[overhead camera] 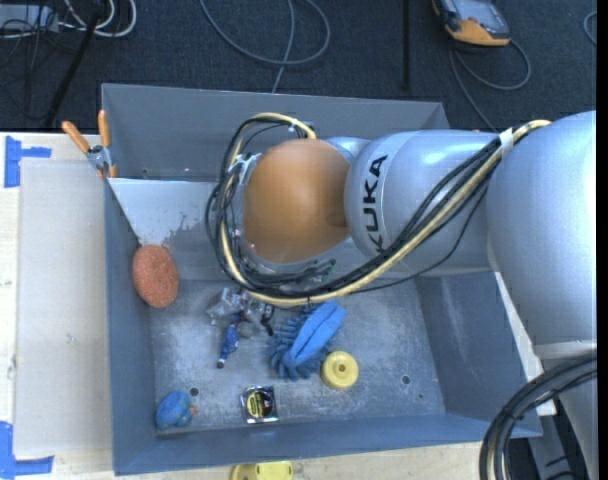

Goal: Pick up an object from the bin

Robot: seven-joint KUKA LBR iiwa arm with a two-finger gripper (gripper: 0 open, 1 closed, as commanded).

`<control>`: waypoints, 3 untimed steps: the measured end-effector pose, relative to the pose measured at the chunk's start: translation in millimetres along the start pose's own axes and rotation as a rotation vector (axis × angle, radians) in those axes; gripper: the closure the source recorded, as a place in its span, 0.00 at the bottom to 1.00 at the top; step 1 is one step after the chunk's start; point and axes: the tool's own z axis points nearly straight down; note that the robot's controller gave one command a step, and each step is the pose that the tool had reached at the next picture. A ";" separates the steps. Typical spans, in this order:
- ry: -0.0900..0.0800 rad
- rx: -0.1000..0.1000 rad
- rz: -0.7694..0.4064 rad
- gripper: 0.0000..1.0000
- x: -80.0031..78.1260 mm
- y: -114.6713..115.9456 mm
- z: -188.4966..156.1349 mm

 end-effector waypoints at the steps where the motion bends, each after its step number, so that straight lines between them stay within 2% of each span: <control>1: 0.001 -0.002 0.003 1.00 -0.4 0.0 -1.0; 3: 0.017 -0.014 0.005 1.00 1.8 2.5 -18.2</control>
Offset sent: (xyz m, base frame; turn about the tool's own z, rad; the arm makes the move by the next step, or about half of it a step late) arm 0.0000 0.0001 0.0222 0.0001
